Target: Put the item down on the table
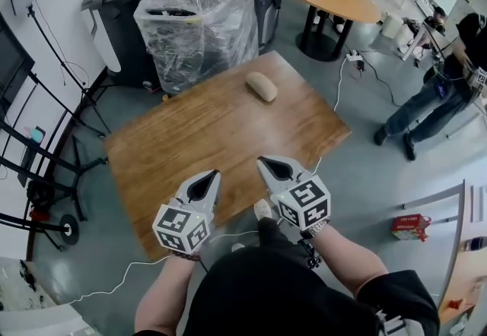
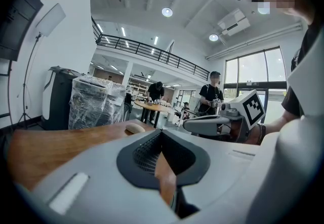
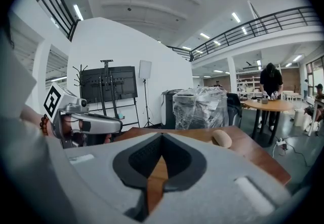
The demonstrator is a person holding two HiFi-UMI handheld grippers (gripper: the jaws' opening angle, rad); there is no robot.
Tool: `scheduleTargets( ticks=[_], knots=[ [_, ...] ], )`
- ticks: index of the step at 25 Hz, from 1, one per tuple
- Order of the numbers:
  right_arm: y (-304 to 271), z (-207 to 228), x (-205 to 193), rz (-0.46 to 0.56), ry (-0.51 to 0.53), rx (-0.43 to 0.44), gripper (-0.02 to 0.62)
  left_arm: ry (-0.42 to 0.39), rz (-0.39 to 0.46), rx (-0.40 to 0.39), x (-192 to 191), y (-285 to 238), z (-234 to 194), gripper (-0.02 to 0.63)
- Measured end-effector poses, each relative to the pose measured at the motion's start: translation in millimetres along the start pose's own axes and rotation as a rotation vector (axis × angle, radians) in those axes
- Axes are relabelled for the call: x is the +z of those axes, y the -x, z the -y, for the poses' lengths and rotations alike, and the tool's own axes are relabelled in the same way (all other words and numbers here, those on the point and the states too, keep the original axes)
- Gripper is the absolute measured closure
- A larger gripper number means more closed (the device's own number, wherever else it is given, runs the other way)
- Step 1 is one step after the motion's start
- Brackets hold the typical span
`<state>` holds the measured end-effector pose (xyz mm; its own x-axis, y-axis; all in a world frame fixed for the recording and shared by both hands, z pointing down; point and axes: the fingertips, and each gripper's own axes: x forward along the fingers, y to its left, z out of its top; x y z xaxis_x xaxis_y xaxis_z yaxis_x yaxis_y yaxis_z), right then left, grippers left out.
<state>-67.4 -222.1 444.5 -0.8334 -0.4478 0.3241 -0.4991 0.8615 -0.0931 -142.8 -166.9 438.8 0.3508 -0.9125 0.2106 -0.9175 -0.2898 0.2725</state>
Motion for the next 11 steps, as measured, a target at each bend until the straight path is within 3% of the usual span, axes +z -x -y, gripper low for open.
scheduleTargets(
  ticks=[11],
  knots=[
    [-0.7, -0.3, 5.3, 0.004, 0.012, -0.004, 0.604, -0.002, 0.005, -0.006, 3.3, -2.3, -0.7, 0.595]
  ],
)
